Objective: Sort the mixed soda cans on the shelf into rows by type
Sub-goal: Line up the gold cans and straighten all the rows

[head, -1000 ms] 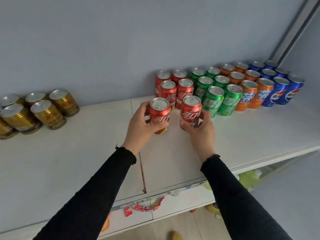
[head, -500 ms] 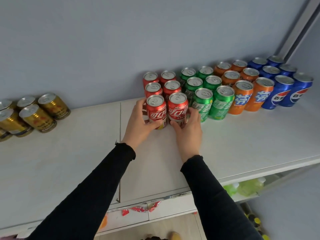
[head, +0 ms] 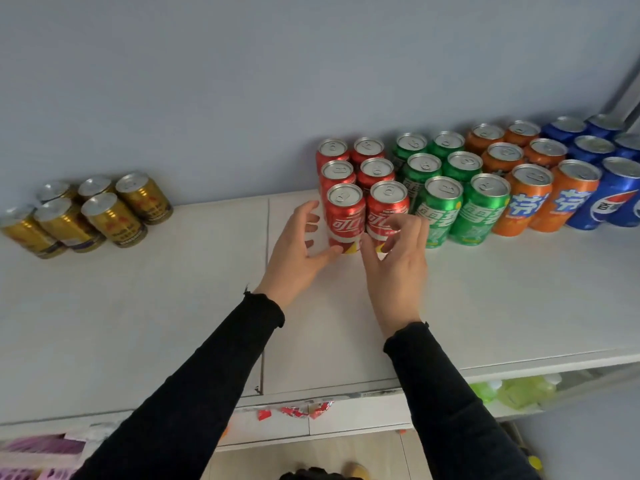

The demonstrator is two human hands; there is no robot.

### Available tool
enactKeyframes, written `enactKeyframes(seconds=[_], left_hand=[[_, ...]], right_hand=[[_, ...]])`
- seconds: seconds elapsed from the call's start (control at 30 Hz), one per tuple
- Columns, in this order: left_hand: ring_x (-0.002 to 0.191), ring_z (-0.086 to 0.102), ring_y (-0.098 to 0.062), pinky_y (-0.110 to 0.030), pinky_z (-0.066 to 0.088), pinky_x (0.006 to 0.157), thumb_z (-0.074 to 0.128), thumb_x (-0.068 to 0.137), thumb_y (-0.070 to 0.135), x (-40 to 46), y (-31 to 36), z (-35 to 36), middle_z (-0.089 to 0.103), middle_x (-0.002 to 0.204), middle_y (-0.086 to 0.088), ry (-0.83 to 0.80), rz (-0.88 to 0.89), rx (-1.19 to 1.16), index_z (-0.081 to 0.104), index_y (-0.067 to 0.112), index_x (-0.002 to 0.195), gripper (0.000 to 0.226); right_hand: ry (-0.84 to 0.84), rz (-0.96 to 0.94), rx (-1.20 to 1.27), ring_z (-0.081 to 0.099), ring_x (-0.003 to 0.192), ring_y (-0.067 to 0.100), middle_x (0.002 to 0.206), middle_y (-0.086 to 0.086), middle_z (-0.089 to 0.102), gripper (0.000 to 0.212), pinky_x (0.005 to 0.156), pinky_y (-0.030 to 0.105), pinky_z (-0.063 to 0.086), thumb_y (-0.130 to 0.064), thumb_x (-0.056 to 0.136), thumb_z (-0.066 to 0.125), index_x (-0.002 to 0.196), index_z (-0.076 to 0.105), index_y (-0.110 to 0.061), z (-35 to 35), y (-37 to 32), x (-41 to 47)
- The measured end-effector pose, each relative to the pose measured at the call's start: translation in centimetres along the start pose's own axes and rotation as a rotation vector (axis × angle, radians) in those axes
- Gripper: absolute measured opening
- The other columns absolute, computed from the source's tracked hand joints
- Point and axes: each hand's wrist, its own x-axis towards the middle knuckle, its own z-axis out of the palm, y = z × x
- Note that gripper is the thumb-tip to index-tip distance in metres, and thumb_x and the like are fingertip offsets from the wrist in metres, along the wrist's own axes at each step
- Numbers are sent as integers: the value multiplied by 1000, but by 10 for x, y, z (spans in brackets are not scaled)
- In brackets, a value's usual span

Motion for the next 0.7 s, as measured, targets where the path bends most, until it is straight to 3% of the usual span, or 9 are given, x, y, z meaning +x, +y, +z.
enactKeyframes(seconds=[0.13, 0.27, 0.47, 0.57, 0.7], left_hand=[[125, 49, -4, -31, 45, 108, 74, 89, 38, -20, -22, -44, 49, 138, 11, 23, 18, 163, 46, 29, 143, 62], [126, 49, -5, -36, 44, 109, 70, 92, 38, -34, -52, -101, 50, 132, 12, 79, 26, 242, 54, 28, 135, 48], [122, 46, -1, -29, 44, 106, 71, 92, 37, -43, -100, -203, 48, 134, 17, 242, -44, 259, 50, 34, 135, 47], [126, 46, -9, -30, 42, 105, 73, 90, 35, -41, -119, -251, 49, 136, 8, 336, -28, 324, 48, 30, 137, 53], [132, 38, -19, -30, 36, 107, 79, 84, 29, -20, -142, -295, 42, 140, -4, 433, -33, 456, 43, 22, 143, 69]], right_hand=[[-120, -166, 28, 52, 74, 12, 105, -4, 48, 27, 58, 26, 45, -19, 91, 67, 112, 52, -13, 17, -33, -20], [-321, -187, 47, 53, 75, 7, 111, -7, 49, 28, 59, 28, 50, -20, 92, 67, 117, 54, -16, 60, -68, -35], [-541, 47, 253, 59, 86, 4, 117, -11, 53, 31, 71, 23, 52, -26, 92, 67, 119, 52, -23, 160, -129, -48], [-621, 131, 285, 60, 92, 6, 121, -6, 56, 38, 76, 23, 51, -28, 91, 70, 124, 52, -20, 220, -158, -43], [-662, 174, 236, 57, 110, 17, 133, 4, 53, 56, 91, 32, 52, -26, 88, 74, 135, 47, -13, 294, -178, -31]])
